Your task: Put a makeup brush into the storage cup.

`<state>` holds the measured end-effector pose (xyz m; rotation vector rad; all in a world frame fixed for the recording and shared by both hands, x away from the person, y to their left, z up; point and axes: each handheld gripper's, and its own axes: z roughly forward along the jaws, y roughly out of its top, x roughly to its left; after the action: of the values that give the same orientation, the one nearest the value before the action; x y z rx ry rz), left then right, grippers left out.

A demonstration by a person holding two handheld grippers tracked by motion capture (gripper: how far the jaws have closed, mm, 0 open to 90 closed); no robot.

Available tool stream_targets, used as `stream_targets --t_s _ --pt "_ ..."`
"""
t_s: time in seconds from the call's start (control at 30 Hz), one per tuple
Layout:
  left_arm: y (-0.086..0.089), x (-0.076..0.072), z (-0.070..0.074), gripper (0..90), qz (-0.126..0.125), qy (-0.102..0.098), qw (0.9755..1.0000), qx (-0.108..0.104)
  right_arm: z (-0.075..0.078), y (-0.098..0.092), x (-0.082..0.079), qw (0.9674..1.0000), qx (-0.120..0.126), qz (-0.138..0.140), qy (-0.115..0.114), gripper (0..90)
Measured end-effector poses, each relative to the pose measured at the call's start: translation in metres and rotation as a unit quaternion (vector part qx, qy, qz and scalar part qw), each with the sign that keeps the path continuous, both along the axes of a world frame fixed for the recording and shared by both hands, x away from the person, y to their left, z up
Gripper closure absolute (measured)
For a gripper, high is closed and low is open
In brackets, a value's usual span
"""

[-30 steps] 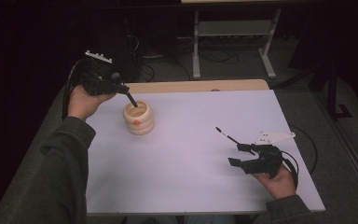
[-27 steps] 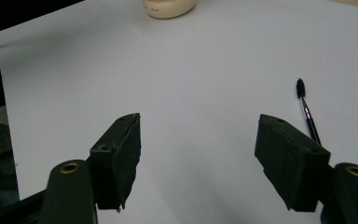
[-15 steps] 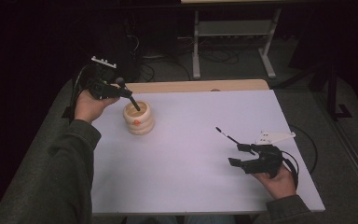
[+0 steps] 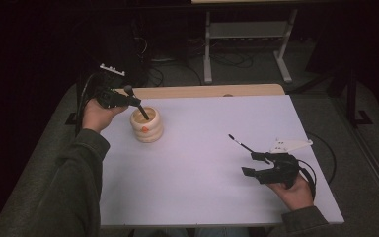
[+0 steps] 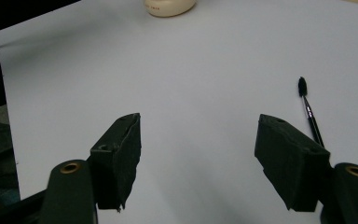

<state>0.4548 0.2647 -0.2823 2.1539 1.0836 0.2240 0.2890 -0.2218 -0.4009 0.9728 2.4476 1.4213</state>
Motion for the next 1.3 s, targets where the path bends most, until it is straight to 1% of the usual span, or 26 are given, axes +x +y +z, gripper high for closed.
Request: stream_targets --t_s 0.03,0.1,0.17,0.23,0.33,0.4,0.53,0.73,0.93,1.0,1.03,1.1,1.3 --pt "0.000 0.000 -0.001 77.5 0.001 0.001 1.0000 0.001 0.000 0.000 0.000 1.0000 0.000 0.000 0.000 30.3" --pt "0.003 0.001 -0.005 77.5 0.010 0.002 0.9999 -0.011 0.000 0.000 0.000 1.0000 -0.001 0.000 0.001 30.3" --pt "0.007 0.001 -0.009 77.5 0.016 0.004 0.9997 -0.018 0.000 0.000 0.000 1.0000 0.000 0.000 0.001 30.3" --pt "0.010 0.001 -0.013 77.5 0.018 0.011 0.9997 -0.015 0.000 0.000 0.000 1.0000 -0.001 0.000 0.000 30.3" --pt "0.011 0.001 -0.016 77.5 0.020 0.011 0.9996 -0.018 -0.001 0.000 0.000 1.0000 -0.001 0.000 0.001 30.3" --pt "0.011 0.001 -0.019 77.5 0.020 0.013 0.9996 -0.014 -0.001 0.001 0.000 1.0000 -0.002 0.000 0.003 30.3" --pt "0.010 0.002 -0.023 77.5 0.024 0.016 0.9994 -0.017 -0.001 0.001 0.000 1.0000 -0.003 0.000 0.004 30.3" --pt "0.008 0.003 -0.028 77.4 0.023 0.018 0.9995 -0.015 -0.002 0.001 0.001 1.0000 -0.005 0.001 0.003 30.3" --pt "0.007 0.004 -0.033 77.4 0.024 0.024 0.9994 -0.012 -0.001 0.000 0.001 1.0000 -0.003 0.001 0.003 30.3" --pt "0.007 0.004 -0.034 77.4 0.026 0.023 0.9993 -0.013 -0.001 0.000 0.001 1.0000 -0.003 0.002 0.002 30.3" --pt "0.007 0.004 -0.035 77.4 0.027 0.024 0.9992 -0.017 -0.001 0.000 0.001 1.0000 -0.004 0.002 0.003 30.3" --pt "0.008 0.004 -0.037 77.4 0.029 0.025 0.9992 -0.013 -0.002 0.001 0.001 1.0000 -0.004 0.002 0.003 30.3" --pt "0.010 0.003 -0.040 77.4 0.033 0.029 0.9989 -0.015 -0.001 0.001 0.001 1.0000 -0.004 0.002 0.003 30.3"
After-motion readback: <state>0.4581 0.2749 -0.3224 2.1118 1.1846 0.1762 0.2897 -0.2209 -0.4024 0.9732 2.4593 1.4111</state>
